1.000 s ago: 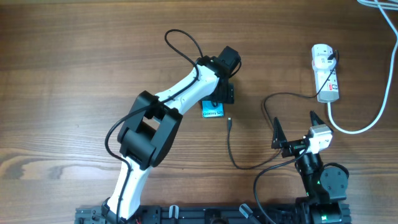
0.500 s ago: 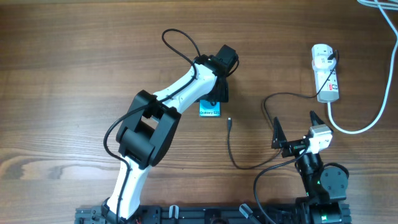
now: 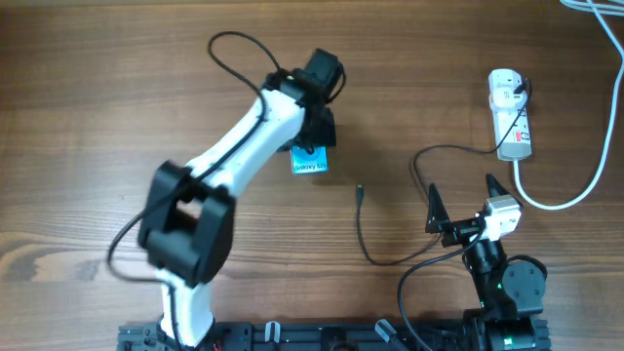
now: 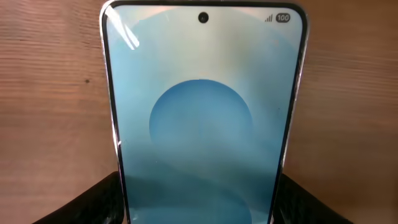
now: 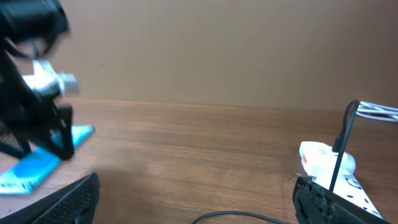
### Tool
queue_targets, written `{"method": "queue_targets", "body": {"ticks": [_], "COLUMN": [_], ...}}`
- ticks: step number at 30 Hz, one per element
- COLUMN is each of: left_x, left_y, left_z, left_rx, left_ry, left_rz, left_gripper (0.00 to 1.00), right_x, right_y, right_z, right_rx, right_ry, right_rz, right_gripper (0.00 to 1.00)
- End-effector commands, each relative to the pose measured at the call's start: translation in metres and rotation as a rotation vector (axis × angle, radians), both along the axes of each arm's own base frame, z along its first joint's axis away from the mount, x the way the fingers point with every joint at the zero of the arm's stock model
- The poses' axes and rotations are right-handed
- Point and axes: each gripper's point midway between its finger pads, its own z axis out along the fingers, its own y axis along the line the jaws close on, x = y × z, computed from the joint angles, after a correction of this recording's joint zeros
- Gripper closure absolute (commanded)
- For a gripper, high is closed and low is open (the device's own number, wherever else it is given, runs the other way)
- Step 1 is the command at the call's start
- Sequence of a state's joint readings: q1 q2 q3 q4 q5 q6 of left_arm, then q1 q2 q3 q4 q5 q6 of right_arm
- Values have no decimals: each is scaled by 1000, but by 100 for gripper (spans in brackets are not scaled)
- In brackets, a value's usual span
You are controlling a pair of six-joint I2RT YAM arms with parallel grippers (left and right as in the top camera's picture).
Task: Plug charger to phone and switch on socket
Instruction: 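Lift the phone upright with the left gripper and raise it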
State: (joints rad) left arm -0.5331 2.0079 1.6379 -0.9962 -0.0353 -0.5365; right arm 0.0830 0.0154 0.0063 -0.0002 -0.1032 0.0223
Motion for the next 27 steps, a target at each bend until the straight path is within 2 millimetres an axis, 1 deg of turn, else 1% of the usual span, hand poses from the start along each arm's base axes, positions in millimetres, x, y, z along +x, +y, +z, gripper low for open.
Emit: {"method": "queue_targets", "body": {"ticks": [1,2,3,4,7,10,12,14,16,17,19,20,22,23,24,27], "left_x": [-13,-17,-22,-24,-31,-41,-46,-49,-50,-47,-45,-45,-48,-49,-48,-40], "left_y": [-14,-17,-24,-25,-23,-25,-22,-17,-14,-9,-6,-6,-6,-3,1,18], "left_z": [61,70,90,101,140,182,206,224,233,234,234,234,240,250,254,259], "left_rx": [-224,-271,-380,-433,-651,-944,-1098,-1212,-1266,-1277,-1280,-1282,-1314,-1364,-1386,-1426], "left_ry": [-14,-7,5,8,42,134,182,220,272,325,353,386,444,469,468,448], "left_rz": [-21,-27,-41,-45,-54,-94,-118,-133,-97,-17,30,70,100,89,80,105], "left_gripper": [33,33,33,33,32,33,32,32,33,34,37,39,39,39,39,39], "right_x": [0,0,0,0,0,0,0,0,0,0,0,0,0,0,0,0], "right_y": [-1,-1,-1,-1,-1,-1,-1,-1,-1,-1,-1,-1,-1,-1,-1,-1], "right_z": [2,2,1,1,1,1,1,1,1,1,1,1,1,1,1,1], "right_rx": [7,7,7,7,7,7,7,7,7,7,7,7,7,7,7,7], "right_ry": [-7,-7,-6,-6,-6,-6,-6,-6,-6,-6,-6,-6,-6,-6,-6,-6], "right_rz": [-6,-5,-6,-5,-5,-5,-5,-6,-6,-6,-6,-6,-6,-6,-6,-6], "right_gripper": [0,0,0,0,0,0,0,0,0,0,0,0,0,0,0,0]}}
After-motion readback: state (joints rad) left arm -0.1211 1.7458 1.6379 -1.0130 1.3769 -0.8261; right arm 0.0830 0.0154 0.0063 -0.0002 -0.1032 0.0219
